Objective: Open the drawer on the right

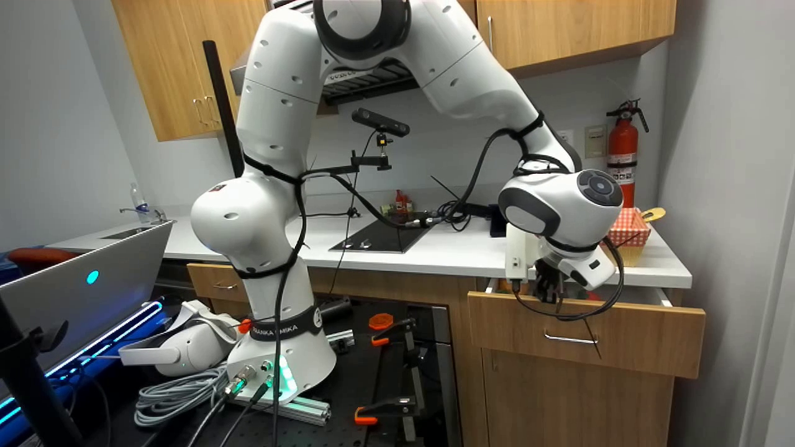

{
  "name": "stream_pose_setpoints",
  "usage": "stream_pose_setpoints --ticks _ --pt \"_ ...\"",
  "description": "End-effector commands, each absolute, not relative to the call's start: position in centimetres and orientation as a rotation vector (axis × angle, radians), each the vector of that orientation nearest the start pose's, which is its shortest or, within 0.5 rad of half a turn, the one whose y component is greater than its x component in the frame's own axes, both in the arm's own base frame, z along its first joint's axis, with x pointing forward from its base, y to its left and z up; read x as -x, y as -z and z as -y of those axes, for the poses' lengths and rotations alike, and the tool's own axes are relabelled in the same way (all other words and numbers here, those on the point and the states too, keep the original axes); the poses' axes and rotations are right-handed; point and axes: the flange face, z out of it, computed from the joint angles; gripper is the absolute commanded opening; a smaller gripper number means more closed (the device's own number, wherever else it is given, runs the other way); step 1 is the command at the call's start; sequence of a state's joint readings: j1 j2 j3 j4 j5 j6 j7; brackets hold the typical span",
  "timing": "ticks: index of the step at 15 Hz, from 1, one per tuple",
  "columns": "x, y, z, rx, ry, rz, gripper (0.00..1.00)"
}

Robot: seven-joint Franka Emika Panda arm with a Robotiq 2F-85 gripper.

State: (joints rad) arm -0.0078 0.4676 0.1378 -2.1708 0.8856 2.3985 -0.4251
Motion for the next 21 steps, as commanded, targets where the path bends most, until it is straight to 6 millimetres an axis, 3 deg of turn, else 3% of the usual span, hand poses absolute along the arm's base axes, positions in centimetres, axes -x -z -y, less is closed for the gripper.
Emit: stream_pose_setpoints --ticks 1,6,11,15,21 --pt "-52.7 -16.4 -8.3 2.603 -0.165 -0.189 0.0" --pt "-52.4 -17.5 -8.5 2.714 -0.117 -0.082 0.0" --pt "-51.9 -18.0 -6.8 2.832 -0.103 -0.029 0.0" --pt "-51.3 -18.1 -3.8 2.922 -0.112 -0.058 0.0" --pt "-50.3 -19.0 2.6 3.046 -0.122 -0.149 0.0"
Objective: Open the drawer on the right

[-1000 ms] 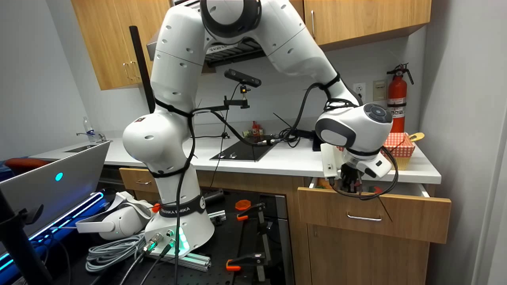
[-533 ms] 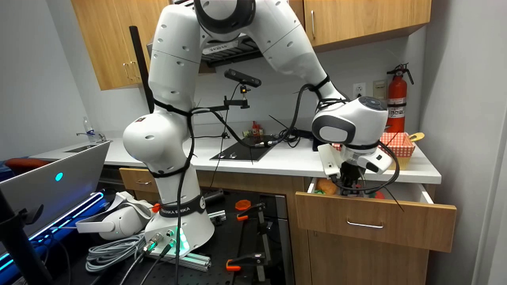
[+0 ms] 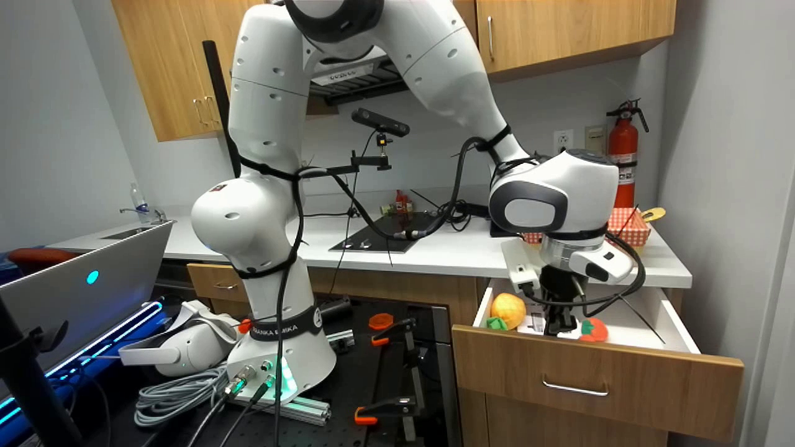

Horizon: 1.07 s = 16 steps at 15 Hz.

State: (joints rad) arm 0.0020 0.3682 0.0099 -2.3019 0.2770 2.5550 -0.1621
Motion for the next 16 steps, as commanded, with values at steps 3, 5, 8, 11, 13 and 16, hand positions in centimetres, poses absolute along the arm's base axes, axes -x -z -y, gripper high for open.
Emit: stream_pose_setpoints --ticks 3,5,8,11,13,16 --pt "-49.9 -19.5 5.6 3.091 -0.127 -0.206 0.0" --pt "-49.5 -19.9 7.2 3.112 -0.127 -0.24 0.0" --pt "-49.2 -20.5 9.0 3.135 -0.123 -0.283 0.0" --pt "-49.0 -21.1 10.8 3.161 -0.114 -0.328 0.0" --pt "-48.8 -21.5 11.9 3.169 -0.109 -0.363 0.0" --pt "-48.5 -22.9 12.6 3.159 -0.075 -0.38 0.0"
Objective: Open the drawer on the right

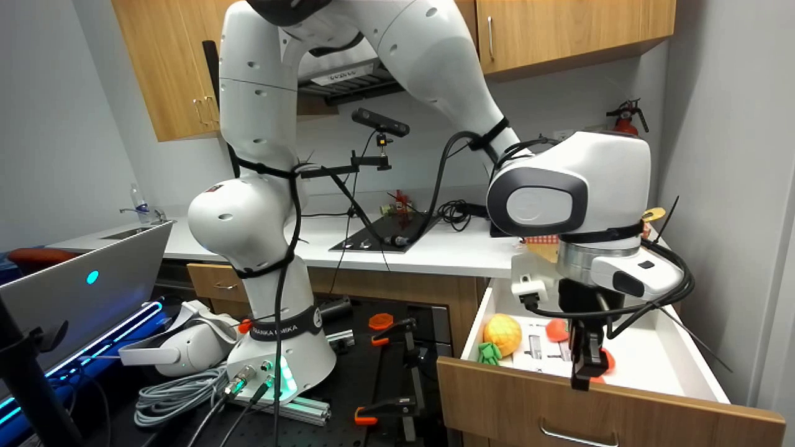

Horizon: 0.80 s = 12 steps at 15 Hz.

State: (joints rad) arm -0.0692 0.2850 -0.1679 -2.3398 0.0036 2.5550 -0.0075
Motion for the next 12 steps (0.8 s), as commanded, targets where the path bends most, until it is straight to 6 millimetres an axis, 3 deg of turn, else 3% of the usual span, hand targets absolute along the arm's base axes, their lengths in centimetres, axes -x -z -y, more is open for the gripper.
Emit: stream_pose_setpoints --ticks 1,6,12 --pt "-48.4 -23.8 12.5 3.152 -0.052 -0.374 0.0" --pt "-47.8 -28.4 10.8 3.114 0.08 -0.313 0.0" --pt "-46.5 -32.5 6.5 3.025 0.184 -0.179 0.0"
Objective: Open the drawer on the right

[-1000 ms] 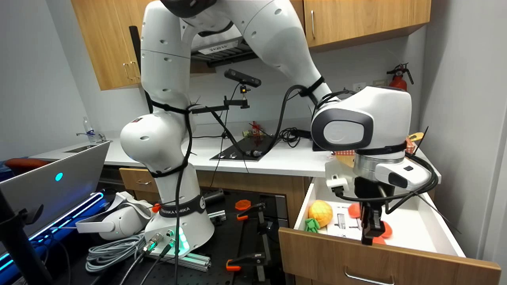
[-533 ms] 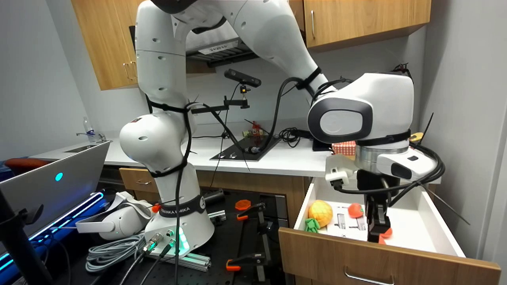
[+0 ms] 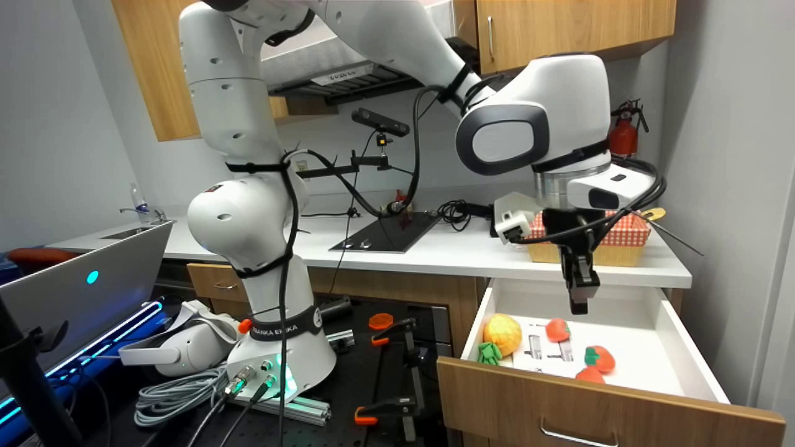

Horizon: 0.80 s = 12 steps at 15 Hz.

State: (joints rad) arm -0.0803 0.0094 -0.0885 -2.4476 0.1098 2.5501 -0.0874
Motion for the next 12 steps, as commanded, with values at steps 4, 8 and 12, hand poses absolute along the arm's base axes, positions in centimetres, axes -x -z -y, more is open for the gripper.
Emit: stream_pose_setpoints --ticks 4,8,12 --pt "-45.4 -33.9 4.2 2.981 0.209 -0.077 0.0" --pt "-44.4 -34.5 3.0 2.96 0.186 -0.01 0.41" --pt "-43.8 -35.3 2.3 2.935 0.193 0.036 0.72"
